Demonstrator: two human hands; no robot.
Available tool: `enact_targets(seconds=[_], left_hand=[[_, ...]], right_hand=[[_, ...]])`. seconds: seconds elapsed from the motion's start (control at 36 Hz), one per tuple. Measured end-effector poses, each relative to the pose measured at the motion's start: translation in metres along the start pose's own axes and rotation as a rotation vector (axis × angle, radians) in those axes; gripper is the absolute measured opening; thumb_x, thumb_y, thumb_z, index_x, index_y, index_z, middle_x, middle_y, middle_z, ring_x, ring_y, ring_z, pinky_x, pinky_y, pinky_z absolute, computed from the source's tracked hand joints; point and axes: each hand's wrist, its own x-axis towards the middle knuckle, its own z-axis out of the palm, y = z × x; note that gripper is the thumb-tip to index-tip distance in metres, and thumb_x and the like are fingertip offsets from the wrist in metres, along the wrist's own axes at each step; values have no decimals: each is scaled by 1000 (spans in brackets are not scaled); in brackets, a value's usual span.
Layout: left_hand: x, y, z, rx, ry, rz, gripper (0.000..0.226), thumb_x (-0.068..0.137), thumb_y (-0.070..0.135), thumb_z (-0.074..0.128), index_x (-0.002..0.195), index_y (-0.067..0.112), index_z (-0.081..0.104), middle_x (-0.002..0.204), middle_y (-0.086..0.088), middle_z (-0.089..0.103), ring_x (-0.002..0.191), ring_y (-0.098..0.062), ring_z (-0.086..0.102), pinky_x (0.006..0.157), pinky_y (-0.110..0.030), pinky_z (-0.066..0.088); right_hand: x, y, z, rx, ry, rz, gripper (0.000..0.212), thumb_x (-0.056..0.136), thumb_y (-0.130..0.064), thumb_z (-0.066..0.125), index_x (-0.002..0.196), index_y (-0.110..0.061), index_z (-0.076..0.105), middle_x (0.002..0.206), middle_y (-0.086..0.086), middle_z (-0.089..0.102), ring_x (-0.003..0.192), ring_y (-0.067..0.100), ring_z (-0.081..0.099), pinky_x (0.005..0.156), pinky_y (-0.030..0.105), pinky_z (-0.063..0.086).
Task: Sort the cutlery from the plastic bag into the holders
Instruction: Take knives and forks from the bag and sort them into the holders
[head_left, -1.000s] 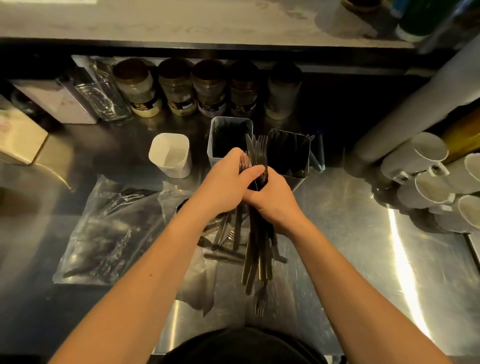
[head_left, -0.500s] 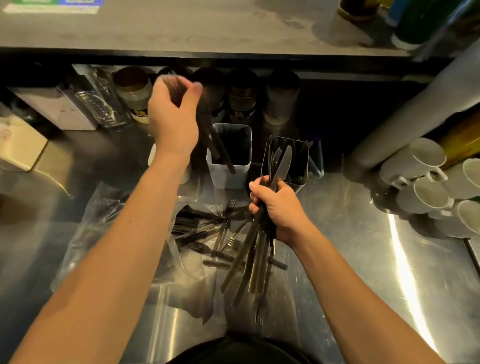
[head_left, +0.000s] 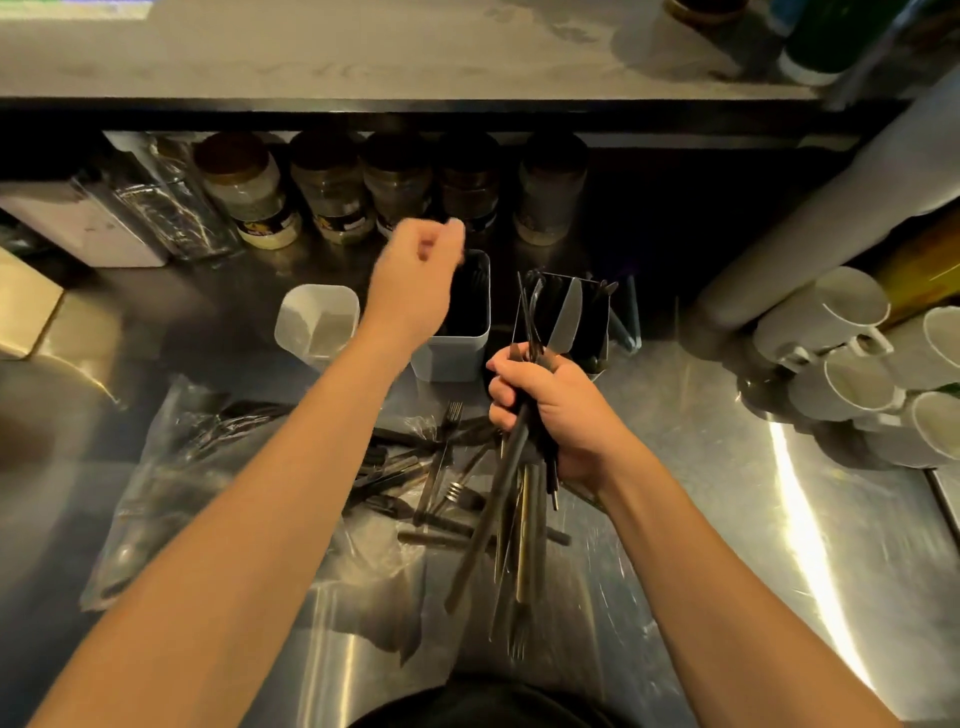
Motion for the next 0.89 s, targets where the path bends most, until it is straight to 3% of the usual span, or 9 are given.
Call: enact_targets(seconds=[0.08, 0.14, 0.22, 0.28, 0.36, 0.42, 0.5, 0.64, 0.89], left_hand=[[-31, 15, 4, -131, -472, -155, 30, 104, 42, 44, 113, 22, 64, 105, 4, 72, 89, -10, 65, 81, -33, 55], [-43, 17, 3, -204, -563, -172, 22, 104, 33, 49, 115, 21, 64, 104, 2, 72, 84, -9, 68, 75, -26, 58], [-48, 19, -1, -284, -503, -196, 19, 103, 24, 52, 115, 15, 64, 96, 0, 72, 65, -8, 66, 60, -22, 53], [-49, 20, -2, -244, -479, -197, 18, 103, 19, 51, 114, 13, 64, 98, -5, 73, 58, -9, 59, 58, -26, 47], [-49, 17, -3, -157, -440, -166, 18, 101, 14, 50, 110, 16, 66, 99, -2, 77, 72, -13, 70, 61, -30, 56], [-50, 16, -5, -117, -403, -144, 21, 101, 12, 50, 111, 17, 67, 96, 4, 77, 87, -13, 74, 75, -35, 61], [-50, 14, -8, -83, -331, -118, 22, 100, 15, 50, 110, 19, 69, 93, 11, 77, 91, -8, 73, 85, -36, 59], [-52, 13, -14, -12, -273, -78, 22, 93, 35, 55, 92, 31, 77, 94, 1, 76, 97, -24, 70, 87, -52, 58], [-39, 15, -18, -92, -155, -114, 12, 93, 13, 64, 91, 24, 70, 98, -6, 75, 94, -21, 73, 77, -32, 61]], right_hand=[[0, 0, 4, 32, -62, -8, 15, 101, -9, 53, 88, -13, 61, 65, 4, 49, 53, 18, 46, 50, 23, 43], [-1, -1, 8, 42, -100, -7, 17, 100, -7, 52, 87, -12, 63, 64, 5, 49, 53, 19, 46, 51, 24, 44], [-4, 0, 13, -36, -112, -12, 15, 98, -1, 49, 92, -8, 61, 63, 6, 50, 53, 19, 47, 52, 25, 45], [-5, 3, 15, -132, -86, -28, 11, 97, 2, 50, 95, -6, 58, 64, 6, 51, 54, 19, 48, 53, 27, 45], [-6, 7, 15, -304, -27, -52, 4, 95, -3, 58, 94, -7, 58, 65, 6, 54, 57, 19, 52, 60, 33, 47], [-8, 8, 15, -385, -2, -54, 2, 94, -7, 62, 94, -9, 60, 67, 6, 57, 60, 20, 54, 65, 37, 49], [-10, 9, 17, -431, 14, -59, 6, 93, -5, 60, 92, -11, 61, 67, 4, 57, 61, 19, 54, 65, 33, 50], [-11, 12, 16, -518, 50, -73, 5, 92, -9, 61, 91, -13, 62, 64, 0, 59, 61, 15, 57, 61, 26, 51], [-9, 14, 13, -537, 44, -33, 13, 92, -10, 61, 106, -10, 63, 65, 1, 58, 62, 15, 58, 63, 27, 53]])
